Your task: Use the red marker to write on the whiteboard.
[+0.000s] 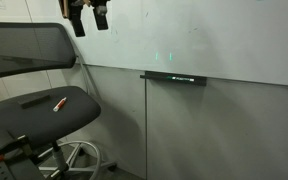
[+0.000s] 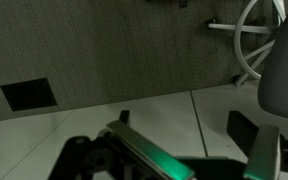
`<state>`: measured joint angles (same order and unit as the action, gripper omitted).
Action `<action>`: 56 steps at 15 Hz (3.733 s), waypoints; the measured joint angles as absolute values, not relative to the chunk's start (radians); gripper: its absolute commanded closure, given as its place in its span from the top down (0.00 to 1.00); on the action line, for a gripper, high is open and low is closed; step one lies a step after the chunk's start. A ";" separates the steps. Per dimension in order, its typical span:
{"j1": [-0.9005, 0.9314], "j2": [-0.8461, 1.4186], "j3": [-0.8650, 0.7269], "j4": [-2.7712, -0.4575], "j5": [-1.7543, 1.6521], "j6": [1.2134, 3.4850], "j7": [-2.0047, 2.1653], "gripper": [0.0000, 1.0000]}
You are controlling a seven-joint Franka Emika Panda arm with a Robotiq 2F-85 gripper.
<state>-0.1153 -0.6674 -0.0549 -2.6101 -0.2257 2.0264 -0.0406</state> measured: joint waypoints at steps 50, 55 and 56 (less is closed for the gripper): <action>0.425 0.652 0.294 -1.767 -0.459 1.794 -0.357 1.00; 0.422 0.717 0.258 -1.724 -0.461 1.855 -0.303 1.00; 0.423 0.727 0.251 -1.718 -0.461 1.867 -0.272 1.00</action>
<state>0.4228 0.7268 0.2510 -1.7176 -0.4614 1.8666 -0.2721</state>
